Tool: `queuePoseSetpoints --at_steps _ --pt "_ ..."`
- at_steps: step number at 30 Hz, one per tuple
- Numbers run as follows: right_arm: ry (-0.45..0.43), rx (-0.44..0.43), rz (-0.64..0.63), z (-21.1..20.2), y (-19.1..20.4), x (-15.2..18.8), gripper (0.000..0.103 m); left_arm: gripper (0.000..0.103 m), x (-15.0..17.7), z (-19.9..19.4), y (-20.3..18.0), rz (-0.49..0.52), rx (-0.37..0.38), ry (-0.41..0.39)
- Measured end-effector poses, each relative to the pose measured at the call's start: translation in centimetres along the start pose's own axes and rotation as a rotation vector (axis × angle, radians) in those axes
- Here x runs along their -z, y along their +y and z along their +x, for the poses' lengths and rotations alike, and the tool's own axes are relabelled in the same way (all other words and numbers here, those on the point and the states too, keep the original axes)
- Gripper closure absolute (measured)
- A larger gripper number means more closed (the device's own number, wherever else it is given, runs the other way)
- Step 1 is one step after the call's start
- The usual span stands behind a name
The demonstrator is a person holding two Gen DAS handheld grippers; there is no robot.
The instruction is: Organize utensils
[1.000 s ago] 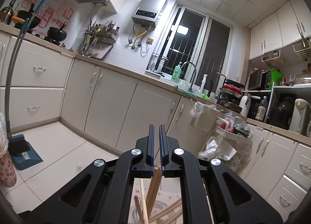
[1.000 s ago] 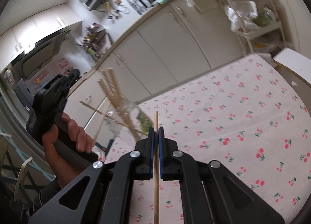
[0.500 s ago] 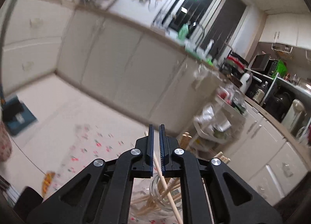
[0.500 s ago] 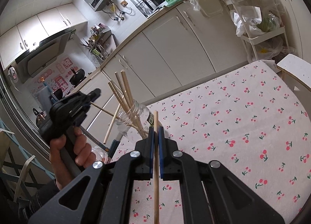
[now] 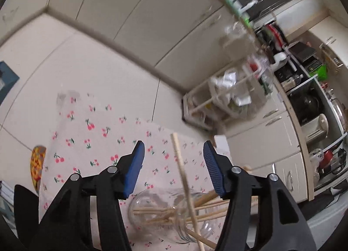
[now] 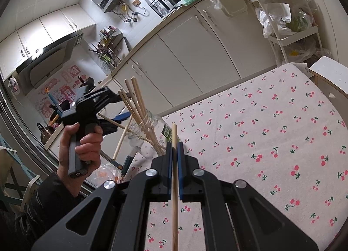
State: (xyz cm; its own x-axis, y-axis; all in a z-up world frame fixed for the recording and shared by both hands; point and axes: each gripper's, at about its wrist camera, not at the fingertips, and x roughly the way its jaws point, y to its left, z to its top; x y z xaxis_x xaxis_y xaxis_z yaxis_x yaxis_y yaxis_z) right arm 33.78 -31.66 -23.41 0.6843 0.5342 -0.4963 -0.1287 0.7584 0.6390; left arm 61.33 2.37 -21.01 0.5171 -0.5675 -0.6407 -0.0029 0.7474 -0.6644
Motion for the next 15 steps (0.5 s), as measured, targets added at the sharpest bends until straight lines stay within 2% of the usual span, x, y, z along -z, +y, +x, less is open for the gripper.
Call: queuePoseSetpoints --at_steps 2,5,7,8,12,15 --pt "0.001 0.002 0.001 0.0 0.0 0.0 0.098 0.050 -0.2 1.3 0.8 -0.028 0.019 0.040" --pt "0.003 0.004 0.004 0.1 -0.2 0.0 0.098 0.052 -0.4 2.4 1.6 -0.048 0.046 0.056" --pt "0.004 0.007 0.007 0.1 -0.3 0.0 0.098 0.086 -0.4 2.9 1.7 -0.043 0.069 0.070" --pt "0.004 0.008 0.008 0.1 -0.3 0.1 0.098 0.091 -0.5 3.1 1.8 -0.038 0.080 0.079" --pt "0.002 0.010 0.010 0.0 -0.4 0.1 0.098 0.095 -0.4 1.8 1.2 -0.012 0.080 0.026" --pt "0.000 0.008 0.006 -0.1 -0.3 0.0 0.098 0.096 -0.4 -0.8 -0.2 0.021 0.079 -0.042"
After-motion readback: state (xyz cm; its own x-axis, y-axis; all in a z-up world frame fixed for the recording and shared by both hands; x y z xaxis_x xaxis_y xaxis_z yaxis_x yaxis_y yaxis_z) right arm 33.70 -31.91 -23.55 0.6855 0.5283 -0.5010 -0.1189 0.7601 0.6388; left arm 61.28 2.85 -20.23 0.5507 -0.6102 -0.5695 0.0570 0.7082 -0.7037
